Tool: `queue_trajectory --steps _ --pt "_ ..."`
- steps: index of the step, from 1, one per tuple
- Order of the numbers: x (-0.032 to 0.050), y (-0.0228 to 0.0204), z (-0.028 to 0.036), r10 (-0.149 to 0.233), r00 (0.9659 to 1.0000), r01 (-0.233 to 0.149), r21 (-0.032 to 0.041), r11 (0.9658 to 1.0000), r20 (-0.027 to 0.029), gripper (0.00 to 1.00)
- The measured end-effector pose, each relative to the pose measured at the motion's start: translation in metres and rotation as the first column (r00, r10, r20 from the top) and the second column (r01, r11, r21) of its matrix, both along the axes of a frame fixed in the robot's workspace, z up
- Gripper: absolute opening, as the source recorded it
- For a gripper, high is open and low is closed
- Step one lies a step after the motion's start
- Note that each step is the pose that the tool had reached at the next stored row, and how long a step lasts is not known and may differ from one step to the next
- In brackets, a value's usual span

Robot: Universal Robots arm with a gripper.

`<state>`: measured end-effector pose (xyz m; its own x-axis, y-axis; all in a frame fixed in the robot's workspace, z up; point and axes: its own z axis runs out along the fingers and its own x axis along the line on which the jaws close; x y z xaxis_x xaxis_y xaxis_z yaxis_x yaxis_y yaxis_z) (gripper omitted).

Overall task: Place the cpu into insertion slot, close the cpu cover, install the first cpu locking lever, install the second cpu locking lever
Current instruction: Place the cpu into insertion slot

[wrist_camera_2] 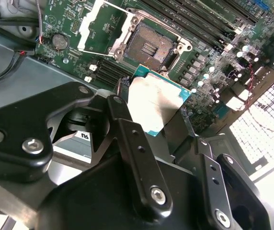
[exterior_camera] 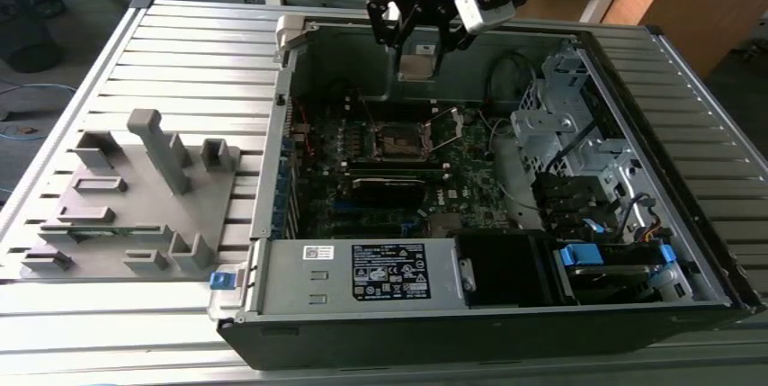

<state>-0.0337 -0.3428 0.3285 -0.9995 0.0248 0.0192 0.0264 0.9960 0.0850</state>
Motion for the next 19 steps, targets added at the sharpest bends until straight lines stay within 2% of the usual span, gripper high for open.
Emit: queue_trajectory --steps 1,19 --pt "0.0 0.0 -0.0003 0.0 1.0 0.0 -0.0026 1.0 0.0 0.54" --pt "0.0 0.0 -0.0061 0.0 1.0 0.0 -0.0032 1.0 0.0 0.54"
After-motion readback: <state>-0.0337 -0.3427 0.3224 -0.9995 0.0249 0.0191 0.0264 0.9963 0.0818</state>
